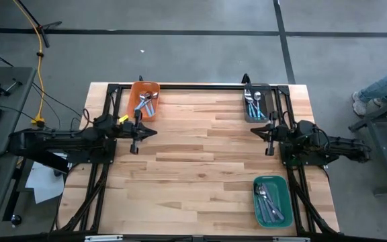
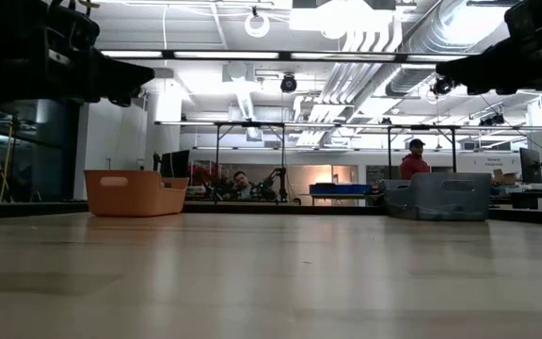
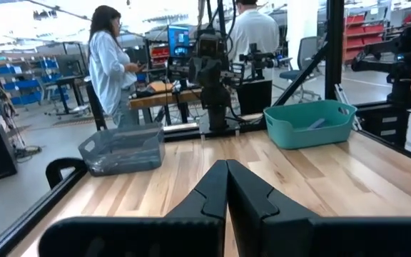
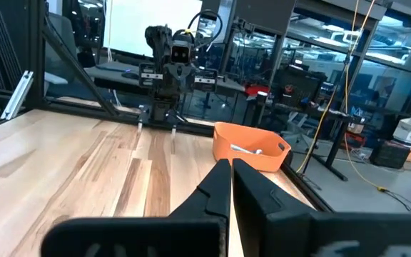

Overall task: Sort silverware by color (type)
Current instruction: Return to Home Position

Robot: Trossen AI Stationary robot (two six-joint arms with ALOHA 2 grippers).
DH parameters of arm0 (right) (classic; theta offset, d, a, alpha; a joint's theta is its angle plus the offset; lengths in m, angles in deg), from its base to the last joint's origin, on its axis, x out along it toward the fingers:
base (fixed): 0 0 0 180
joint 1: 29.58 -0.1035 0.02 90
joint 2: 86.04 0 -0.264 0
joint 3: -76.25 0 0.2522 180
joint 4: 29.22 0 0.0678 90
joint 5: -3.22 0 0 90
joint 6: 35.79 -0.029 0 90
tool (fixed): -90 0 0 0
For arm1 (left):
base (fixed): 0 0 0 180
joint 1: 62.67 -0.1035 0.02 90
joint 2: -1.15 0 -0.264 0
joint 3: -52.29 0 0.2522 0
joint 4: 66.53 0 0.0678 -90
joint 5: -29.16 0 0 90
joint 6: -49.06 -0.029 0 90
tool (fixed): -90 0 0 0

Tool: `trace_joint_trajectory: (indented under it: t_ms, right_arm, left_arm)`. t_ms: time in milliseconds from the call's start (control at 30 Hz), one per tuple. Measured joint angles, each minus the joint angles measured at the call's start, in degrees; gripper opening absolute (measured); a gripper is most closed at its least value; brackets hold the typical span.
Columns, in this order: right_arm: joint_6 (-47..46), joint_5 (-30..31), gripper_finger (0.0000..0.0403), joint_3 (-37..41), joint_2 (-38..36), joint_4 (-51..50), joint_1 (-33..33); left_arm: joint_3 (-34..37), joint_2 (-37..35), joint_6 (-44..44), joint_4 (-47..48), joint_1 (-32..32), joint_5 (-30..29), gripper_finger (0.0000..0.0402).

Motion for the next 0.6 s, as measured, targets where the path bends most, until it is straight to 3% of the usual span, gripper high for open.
trace_joint_trajectory:
  t_ms: [600]
  right_arm:
    - [-1.1,3.0,0.0000,0.0,-0.1,-1.5,0.0]
  left_arm:
    - [0.2,-20.9,-0.5,20.6,-2.8,-1.2,0.0000]
